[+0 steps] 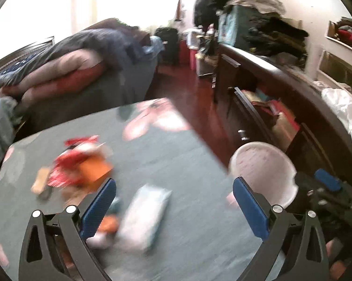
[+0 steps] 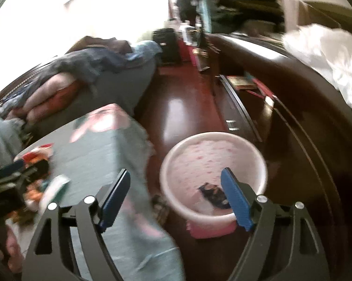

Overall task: Collect trash
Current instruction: 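Open both tools over the pink bin to drop the paper and wrapper, then grasp the black cigarette pack with the left tool, then grasp the pink-capped white tube with the right tool, then carry the pack with the left tool while the right tool carries the tube, release both into the bin, then grasp the orange sponge with the left tool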

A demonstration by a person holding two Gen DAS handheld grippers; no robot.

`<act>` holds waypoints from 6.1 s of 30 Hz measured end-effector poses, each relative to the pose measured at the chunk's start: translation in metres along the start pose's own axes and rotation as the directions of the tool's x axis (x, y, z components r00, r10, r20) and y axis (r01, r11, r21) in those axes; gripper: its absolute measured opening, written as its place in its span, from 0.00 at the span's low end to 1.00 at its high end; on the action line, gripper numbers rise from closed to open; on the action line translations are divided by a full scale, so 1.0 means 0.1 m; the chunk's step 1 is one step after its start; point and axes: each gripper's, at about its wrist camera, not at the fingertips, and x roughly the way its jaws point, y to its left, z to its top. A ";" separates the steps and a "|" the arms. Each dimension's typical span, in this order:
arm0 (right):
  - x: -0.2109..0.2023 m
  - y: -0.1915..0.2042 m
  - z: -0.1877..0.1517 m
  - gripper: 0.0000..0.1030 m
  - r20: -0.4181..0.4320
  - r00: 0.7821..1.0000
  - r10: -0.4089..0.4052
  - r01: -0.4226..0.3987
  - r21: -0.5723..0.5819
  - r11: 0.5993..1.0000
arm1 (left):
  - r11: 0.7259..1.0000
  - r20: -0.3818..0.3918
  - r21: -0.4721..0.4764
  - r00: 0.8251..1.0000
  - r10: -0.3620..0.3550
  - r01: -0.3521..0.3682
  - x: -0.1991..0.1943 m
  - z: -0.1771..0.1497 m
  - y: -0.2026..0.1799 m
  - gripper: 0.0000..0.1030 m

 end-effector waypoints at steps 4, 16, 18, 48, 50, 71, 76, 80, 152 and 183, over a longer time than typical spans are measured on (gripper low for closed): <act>-0.10 0.40 -0.05 0.83 -0.012 0.998 0.068 -0.068 -0.060 0.996 | 0.995 0.025 -0.072 0.997 0.071 -0.069 -0.27 -0.18 0.47 0.96; -0.03 1.09 -0.16 0.88 -0.086 0.989 0.123 -0.134 -0.144 0.980 | 0.925 -0.093 -0.365 0.992 0.082 -0.111 -0.11 -0.66 1.29 0.96; -0.03 1.14 -0.17 0.88 -0.091 0.988 0.127 -0.140 -0.153 0.978 | 0.917 -0.102 -0.382 0.992 0.079 -0.112 -0.07 -0.70 1.31 0.96; 0.18 1.77 -0.36 0.88 -0.180 0.973 0.143 -0.181 -0.217 0.959 | 0.917 -0.057 -0.330 0.974 0.219 -0.226 -0.42 -0.98 1.63 0.85; 0.23 1.89 -0.41 0.88 -0.202 0.967 0.157 -0.201 -0.220 0.954 | 0.898 -0.039 -0.351 0.963 0.267 -0.264 -0.54 -0.98 1.76 0.85; 0.87 3.11 -0.66 0.96 -0.260 0.966 0.003 -0.055 -0.195 0.979 | 0.803 0.014 -0.526 0.942 0.336 -0.279 -1.04 -1.17 2.70 0.85; 0.90 3.19 -0.67 0.94 -0.248 0.968 -0.041 -0.018 -0.231 0.973 | 0.806 0.009 -0.526 0.945 0.326 -0.273 -1.01 -1.19 2.74 0.85; 0.92 3.21 -0.68 0.85 -0.247 0.968 -0.044 -0.019 -0.244 0.970 | 0.805 -0.003 -0.534 0.953 0.304 -0.259 -0.98 -1.20 2.78 0.85; 1.04 -1.05 -0.05 0.94 -0.086 0.970 -0.227 0.232 0.047 0.972 | 0.946 -0.115 -0.009 0.940 -0.322 0.323 1.22 0.83 -1.50 0.96; 0.08 0.82 -0.03 0.96 -0.047 0.997 0.064 -0.071 -0.189 0.979 | 0.914 -0.191 -0.103 0.909 0.370 -0.393 0.98 0.23 0.59 0.67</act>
